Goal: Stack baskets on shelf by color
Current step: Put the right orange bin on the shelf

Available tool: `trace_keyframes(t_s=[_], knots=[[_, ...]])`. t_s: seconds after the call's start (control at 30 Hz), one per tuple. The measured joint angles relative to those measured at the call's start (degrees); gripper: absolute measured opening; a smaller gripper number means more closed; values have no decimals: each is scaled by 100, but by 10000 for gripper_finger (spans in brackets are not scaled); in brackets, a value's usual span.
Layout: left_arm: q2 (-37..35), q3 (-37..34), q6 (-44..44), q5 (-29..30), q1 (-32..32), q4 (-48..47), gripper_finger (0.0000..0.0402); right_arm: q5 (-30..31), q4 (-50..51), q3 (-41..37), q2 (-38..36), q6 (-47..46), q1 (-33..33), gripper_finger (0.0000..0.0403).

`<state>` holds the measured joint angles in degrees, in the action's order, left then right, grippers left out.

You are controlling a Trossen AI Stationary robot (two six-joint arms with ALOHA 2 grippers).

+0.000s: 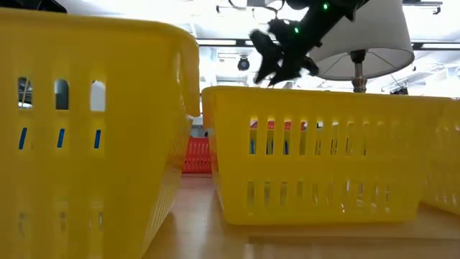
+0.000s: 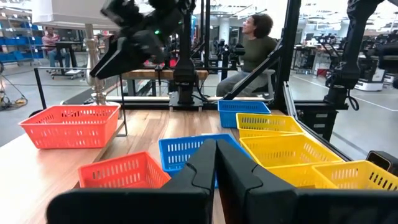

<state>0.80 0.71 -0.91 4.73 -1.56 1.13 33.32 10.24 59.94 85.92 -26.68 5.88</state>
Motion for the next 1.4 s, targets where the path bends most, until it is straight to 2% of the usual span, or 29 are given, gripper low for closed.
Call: trace_keyframes(t_s=[0.17, 0.33, 0.4, 0.53, 0.67, 0.97, 1.4], knots=[[0, 1, 2, 0, 1, 0, 3, -135, -268, 0, 1, 475, -53, 118], [0, 0, 2, 0, 2, 0, 3, -305, -227, -1, 102, 534, 136, 31], [0, 2, 2, 0, 0, 0, 3, -449, -296, 26, 238, 625, 200, 9], [-2, 1, 2, 24, 2, -1, 3, -703, -142, 339, 707, 758, 278, 15], [-4, 0, 2, 42, 2, 0, 3, -688, 138, 952, 1270, 1162, 285, 2], [-7, 2, 2, 46, 0, 7, 3, -383, 2164, 2399, 2262, 1331, 605, 2], [-7, 2, 4, 63, 2, 5, 3, -1128, 2172, 2551, 2408, 2172, 1102, 0]])
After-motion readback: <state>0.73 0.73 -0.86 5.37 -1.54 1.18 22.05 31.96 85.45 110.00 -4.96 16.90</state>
